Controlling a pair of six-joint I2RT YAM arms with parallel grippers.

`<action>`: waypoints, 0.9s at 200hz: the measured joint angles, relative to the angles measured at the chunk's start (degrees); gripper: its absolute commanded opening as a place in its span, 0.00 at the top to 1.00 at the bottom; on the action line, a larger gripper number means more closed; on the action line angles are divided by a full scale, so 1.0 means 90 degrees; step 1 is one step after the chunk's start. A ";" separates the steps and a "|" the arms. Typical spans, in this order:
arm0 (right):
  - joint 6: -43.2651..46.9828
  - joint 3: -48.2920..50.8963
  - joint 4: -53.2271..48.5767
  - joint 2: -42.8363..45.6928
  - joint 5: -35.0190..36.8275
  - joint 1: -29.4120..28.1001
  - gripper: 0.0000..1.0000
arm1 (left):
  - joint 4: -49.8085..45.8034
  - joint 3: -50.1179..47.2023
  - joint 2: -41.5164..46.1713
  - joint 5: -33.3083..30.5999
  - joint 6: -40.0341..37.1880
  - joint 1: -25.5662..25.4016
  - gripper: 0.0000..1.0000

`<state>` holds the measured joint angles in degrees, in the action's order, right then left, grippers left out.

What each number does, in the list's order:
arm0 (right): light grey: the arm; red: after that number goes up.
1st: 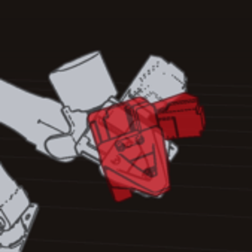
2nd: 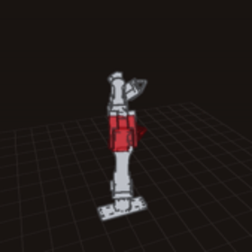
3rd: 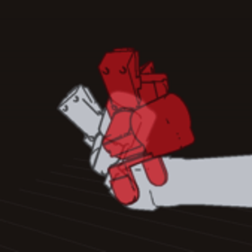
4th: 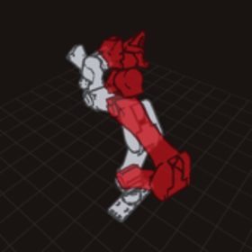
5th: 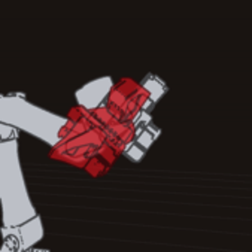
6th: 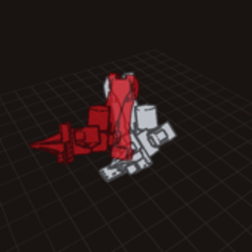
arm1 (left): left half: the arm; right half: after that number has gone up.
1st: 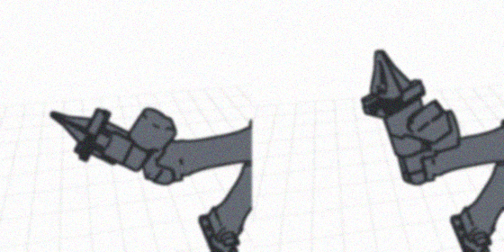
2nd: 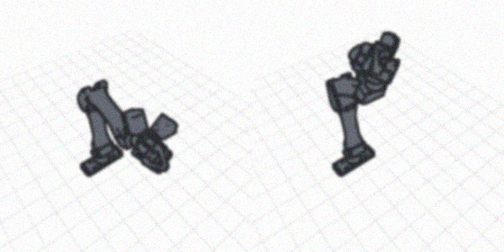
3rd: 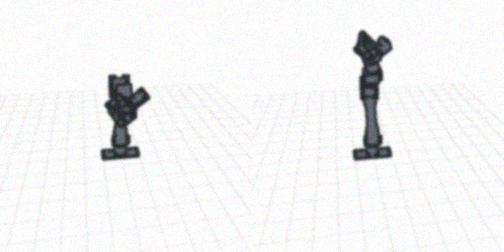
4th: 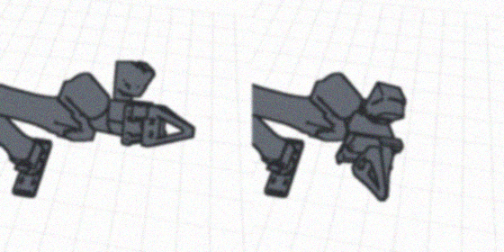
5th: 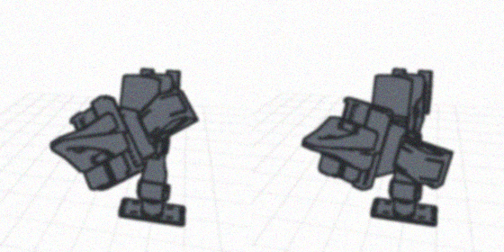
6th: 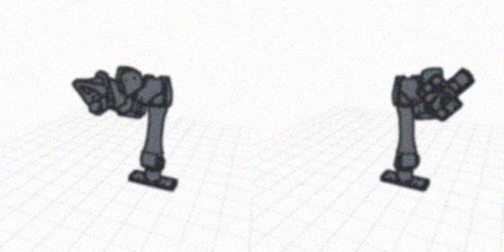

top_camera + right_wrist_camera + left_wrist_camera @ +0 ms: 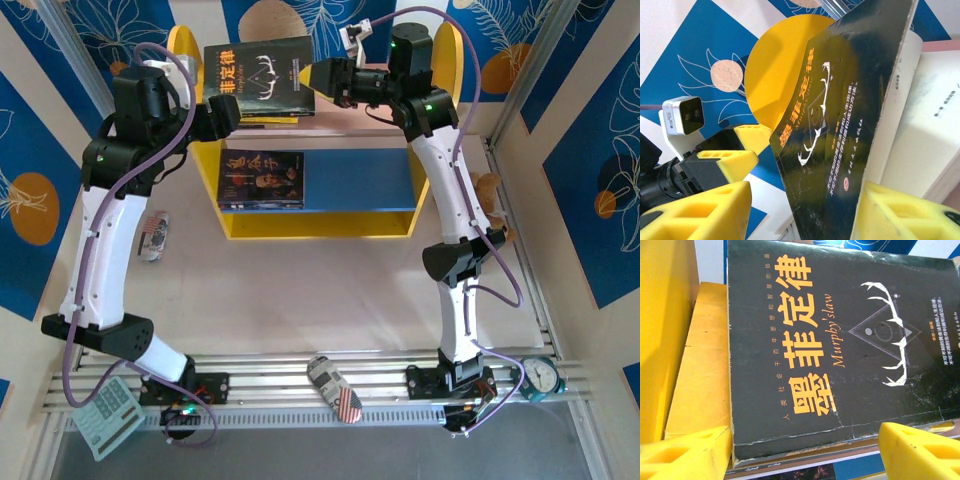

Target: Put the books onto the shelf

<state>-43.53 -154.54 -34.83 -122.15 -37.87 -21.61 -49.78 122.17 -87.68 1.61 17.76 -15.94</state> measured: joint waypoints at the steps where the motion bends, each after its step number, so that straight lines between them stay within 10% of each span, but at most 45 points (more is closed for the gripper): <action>1: 0.0000 0.0000 -0.0007 0.0000 0.0002 0.0000 0.44 | 0.0002 0.0000 0.0000 0.0005 -0.0002 0.0005 0.20; 180: 0.0947 0.1545 -0.0731 0.1098 0.0172 0.0049 0.44 | -0.0017 0.0012 0.0046 0.0398 -0.0015 0.0143 0.11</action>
<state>-35.00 -140.64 -41.41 -112.27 -36.32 -21.17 -49.93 122.28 -87.26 5.19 17.63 -14.66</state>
